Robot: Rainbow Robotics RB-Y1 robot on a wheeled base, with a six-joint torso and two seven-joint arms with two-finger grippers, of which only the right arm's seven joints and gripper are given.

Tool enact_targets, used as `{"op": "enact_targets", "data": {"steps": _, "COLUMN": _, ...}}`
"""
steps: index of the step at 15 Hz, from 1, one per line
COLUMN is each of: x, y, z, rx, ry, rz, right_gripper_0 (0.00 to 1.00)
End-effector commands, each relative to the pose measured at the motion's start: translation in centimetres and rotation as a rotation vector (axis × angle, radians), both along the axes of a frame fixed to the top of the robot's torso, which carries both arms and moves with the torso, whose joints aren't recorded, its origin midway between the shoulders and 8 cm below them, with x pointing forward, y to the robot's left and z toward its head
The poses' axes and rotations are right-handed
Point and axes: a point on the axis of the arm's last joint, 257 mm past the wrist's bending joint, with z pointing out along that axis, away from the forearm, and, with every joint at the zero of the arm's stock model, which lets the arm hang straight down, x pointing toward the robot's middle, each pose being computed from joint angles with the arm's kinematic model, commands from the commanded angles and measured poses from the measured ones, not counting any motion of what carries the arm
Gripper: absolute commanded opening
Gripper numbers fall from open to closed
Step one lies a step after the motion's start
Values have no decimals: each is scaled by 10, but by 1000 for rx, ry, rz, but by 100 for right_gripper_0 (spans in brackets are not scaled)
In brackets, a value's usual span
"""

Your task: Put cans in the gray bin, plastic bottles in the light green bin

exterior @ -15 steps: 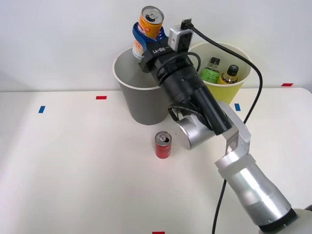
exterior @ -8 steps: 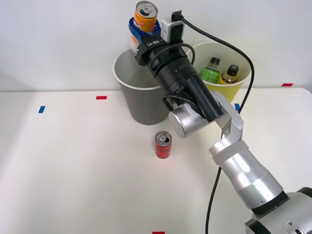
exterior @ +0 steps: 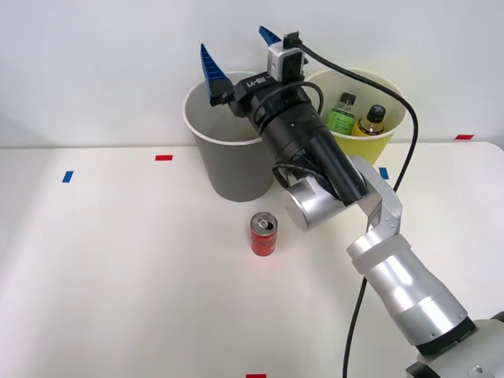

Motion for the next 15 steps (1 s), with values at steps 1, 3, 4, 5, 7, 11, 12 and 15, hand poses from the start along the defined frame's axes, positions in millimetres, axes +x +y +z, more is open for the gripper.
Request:
{"op": "enact_targets", "data": {"steps": 1, "x": -18, "y": -23, "z": -9, "rx": -20, "ry": -28, "rz": -32, "right_gripper_0": 100}}
{"op": "enact_targets", "data": {"steps": 3, "x": -38, "y": -42, "z": -20, "rx": -49, "ry": -49, "rz": -54, "right_gripper_0": 100}}
{"op": "enact_targets", "data": {"steps": 4, "x": -50, "y": -50, "z": -24, "rx": -66, "ry": -58, "rz": -59, "right_gripper_0": 100}}
{"op": "enact_targets", "data": {"steps": 5, "x": -63, "y": -59, "z": -29, "rx": -78, "ry": -64, "rz": -65, "right_gripper_0": 100}}
{"op": "enact_targets", "data": {"steps": 7, "x": -90, "y": -78, "z": -43, "rx": -92, "ry": -54, "rz": -68, "right_gripper_0": 100}}
{"op": "enact_targets", "data": {"steps": 11, "x": -141, "y": -113, "z": -73, "rx": -102, "ry": 14, "rz": -74, "right_gripper_0": 100}}
{"op": "enact_targets", "data": {"steps": 12, "x": -152, "y": -120, "z": -81, "rx": -110, "ry": 34, "rz": -74, "right_gripper_0": 100}}
{"op": "enact_targets", "data": {"steps": 15, "x": -181, "y": -142, "z": -101, "rx": -117, "ry": 98, "rz": -94, "right_gripper_0": 100}}
